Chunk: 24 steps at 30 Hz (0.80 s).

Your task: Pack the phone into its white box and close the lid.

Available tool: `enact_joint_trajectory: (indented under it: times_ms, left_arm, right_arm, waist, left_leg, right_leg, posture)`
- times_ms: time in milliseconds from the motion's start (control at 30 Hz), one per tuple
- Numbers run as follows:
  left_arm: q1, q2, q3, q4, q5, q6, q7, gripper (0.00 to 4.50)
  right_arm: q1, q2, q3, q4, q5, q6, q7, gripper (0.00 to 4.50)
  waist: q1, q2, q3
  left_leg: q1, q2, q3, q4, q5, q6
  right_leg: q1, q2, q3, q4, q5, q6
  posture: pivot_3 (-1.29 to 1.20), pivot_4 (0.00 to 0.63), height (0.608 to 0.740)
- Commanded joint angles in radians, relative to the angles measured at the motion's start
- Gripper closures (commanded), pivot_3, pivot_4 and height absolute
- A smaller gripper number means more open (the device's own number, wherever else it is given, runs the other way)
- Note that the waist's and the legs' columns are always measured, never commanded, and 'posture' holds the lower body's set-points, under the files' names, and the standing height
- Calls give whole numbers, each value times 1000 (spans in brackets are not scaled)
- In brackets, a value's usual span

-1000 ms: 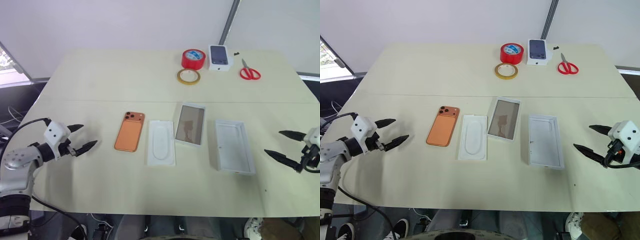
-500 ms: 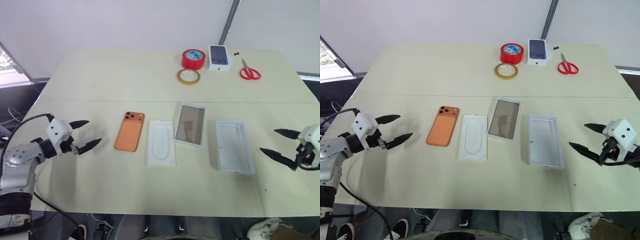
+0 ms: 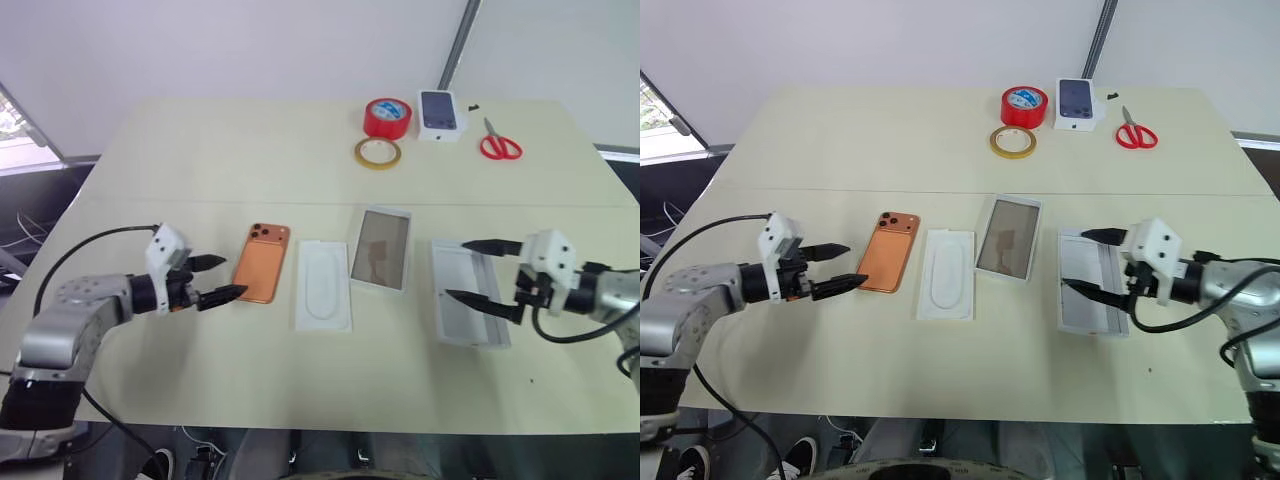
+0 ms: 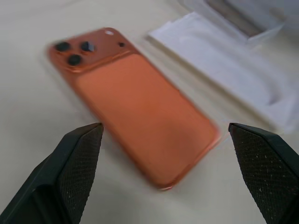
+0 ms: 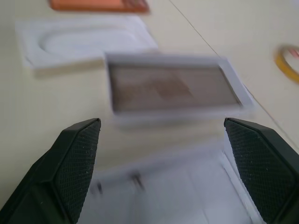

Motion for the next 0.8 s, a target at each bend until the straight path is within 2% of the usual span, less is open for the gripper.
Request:
enact_joint_trajectory:
  times_ms: [33,133,200,300,400,600,800]
  left_arm:
    - [-59,-3,-37,-65,-102,256,50,0]
    - [-104,-15,-45,-68,-187,440,73,0]
    - [-111,-28,-48,-75,-212,465,72,0]
    - [-121,-104,-38,-11,-245,508,98,0]
    - [-131,-157,-49,37,-237,529,135,0]
    - [-161,-205,-63,81,-236,569,171,0]
    - [-189,-272,-73,165,-198,522,196,0]
  right_arm:
    - [-48,27,57,-49,12,7,9,81]
    - [-71,40,91,-36,-7,-7,16,81]
    - [-80,41,99,-24,-16,-16,18,81]
    - [-98,56,116,-19,-26,-29,15,81]
    - [-108,76,136,-27,-38,-33,9,81]
    - [-105,93,151,-30,-61,-41,-7,81]
    - [-94,101,155,-40,-69,-43,-24,81]
  waist:
    - [0,0,0]
    - [0,0,0]
    - [0,0,0]
    - [0,0,0]
    - [-2,0,0]
    - [1,0,0]
    - [2,2,-2]
  left_leg:
    - [0,0,0,0,0,0]
    - [0,0,0,0,0,0]
    - [0,0,0,0,0,0]
    - [0,0,0,1,0,0]
    - [0,0,0,1,1,-1]
    - [0,0,0,2,1,-2]
    - [1,-1,-1,2,2,-3]
  right_leg:
    - [0,0,0,0,0,0]
    - [0,0,0,0,0,0]
    - [0,1,0,0,0,0]
    - [0,1,0,0,0,0]
    - [0,1,0,1,0,0]
    - [0,1,0,1,0,0]
    - [2,0,0,1,0,0]
  posture:
    - [0,150,740]
    - [0,150,740]
    - [0,150,740]
    - [0,150,740]
    - [0,150,740]
    - [0,150,740]
    - [0,150,740]
